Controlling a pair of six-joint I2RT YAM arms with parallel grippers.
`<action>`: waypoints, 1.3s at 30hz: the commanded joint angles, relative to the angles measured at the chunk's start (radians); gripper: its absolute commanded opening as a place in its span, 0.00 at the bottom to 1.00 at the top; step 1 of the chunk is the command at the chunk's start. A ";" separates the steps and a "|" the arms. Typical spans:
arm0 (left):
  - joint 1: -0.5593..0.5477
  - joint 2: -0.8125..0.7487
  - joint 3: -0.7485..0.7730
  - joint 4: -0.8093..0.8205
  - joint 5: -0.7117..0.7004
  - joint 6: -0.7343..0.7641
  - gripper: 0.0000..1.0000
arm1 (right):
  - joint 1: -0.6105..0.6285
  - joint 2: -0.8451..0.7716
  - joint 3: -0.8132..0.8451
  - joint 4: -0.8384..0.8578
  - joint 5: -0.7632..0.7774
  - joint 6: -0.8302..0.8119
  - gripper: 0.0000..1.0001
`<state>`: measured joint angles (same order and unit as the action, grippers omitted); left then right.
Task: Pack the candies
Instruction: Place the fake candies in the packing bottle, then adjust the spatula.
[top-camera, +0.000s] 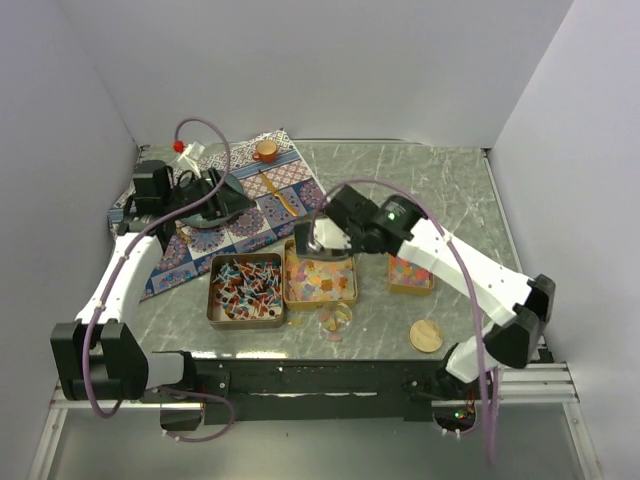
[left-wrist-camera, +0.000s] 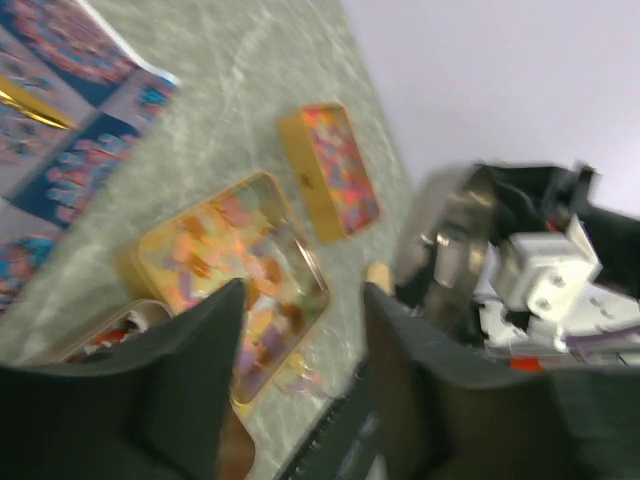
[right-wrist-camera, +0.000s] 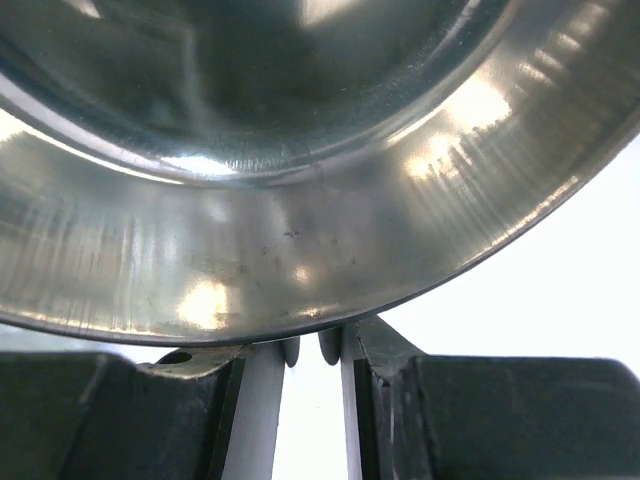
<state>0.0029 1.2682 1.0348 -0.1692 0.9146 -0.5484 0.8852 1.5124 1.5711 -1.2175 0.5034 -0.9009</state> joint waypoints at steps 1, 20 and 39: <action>-0.037 0.048 0.087 0.065 0.168 -0.074 0.46 | -0.034 0.107 0.136 0.047 -0.143 0.108 0.00; -0.104 0.284 0.131 0.138 0.162 -0.154 0.01 | -0.066 0.263 0.546 0.081 -0.339 0.301 0.00; 0.184 -0.058 0.045 -0.585 -0.459 -0.013 0.01 | -0.106 0.175 0.360 0.225 -0.477 -0.042 0.00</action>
<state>0.1669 1.1706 1.2110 -0.4328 0.6003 -0.6094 0.7742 1.7157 1.9625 -1.1206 0.0551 -0.8070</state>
